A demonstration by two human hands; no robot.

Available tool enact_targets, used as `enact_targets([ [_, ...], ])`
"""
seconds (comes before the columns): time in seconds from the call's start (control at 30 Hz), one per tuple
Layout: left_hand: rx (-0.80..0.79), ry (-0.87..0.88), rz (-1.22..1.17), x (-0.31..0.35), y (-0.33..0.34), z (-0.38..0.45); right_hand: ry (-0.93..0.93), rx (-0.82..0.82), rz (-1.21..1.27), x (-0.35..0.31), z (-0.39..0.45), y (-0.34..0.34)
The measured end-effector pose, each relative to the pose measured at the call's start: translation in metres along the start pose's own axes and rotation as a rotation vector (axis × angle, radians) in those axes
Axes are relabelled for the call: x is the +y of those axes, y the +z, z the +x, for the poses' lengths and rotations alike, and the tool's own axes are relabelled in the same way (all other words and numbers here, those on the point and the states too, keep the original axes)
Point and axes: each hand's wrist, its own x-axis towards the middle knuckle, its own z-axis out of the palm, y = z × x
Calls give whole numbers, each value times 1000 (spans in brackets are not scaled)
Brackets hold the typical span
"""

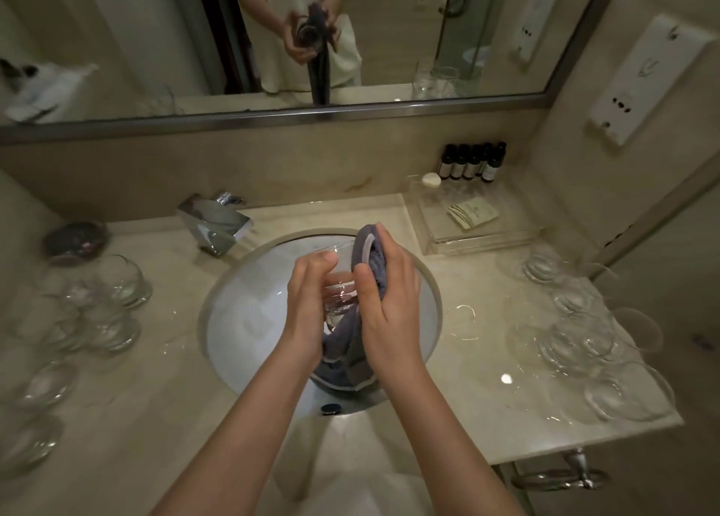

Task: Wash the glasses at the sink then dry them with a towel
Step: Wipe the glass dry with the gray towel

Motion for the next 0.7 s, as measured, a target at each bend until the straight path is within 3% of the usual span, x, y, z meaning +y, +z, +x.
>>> enact_targets([
  [0.2, -81, -107, -127, 10, -1, -14, 338, -107, 458, -1, 4, -11],
  [0.33, 16, -45, 33, 11, 3, -21, 325, -56, 428, 5, -6, -13],
  [0.47, 101, 217, 247, 6, 8, -33, 277, -32, 359, 3, -10, -17],
  [0.53, 93, 245, 340, 1, 11, -36, 249, -21, 349, 2, -12, -19],
  [0.6, 86, 226, 287, 0, 14, -39, 262, -16, 402, 2, -11, -22],
  [0.7, 22, 209, 164, 1, 19, -40, 427, 15, 627, 8, -5, -27],
])
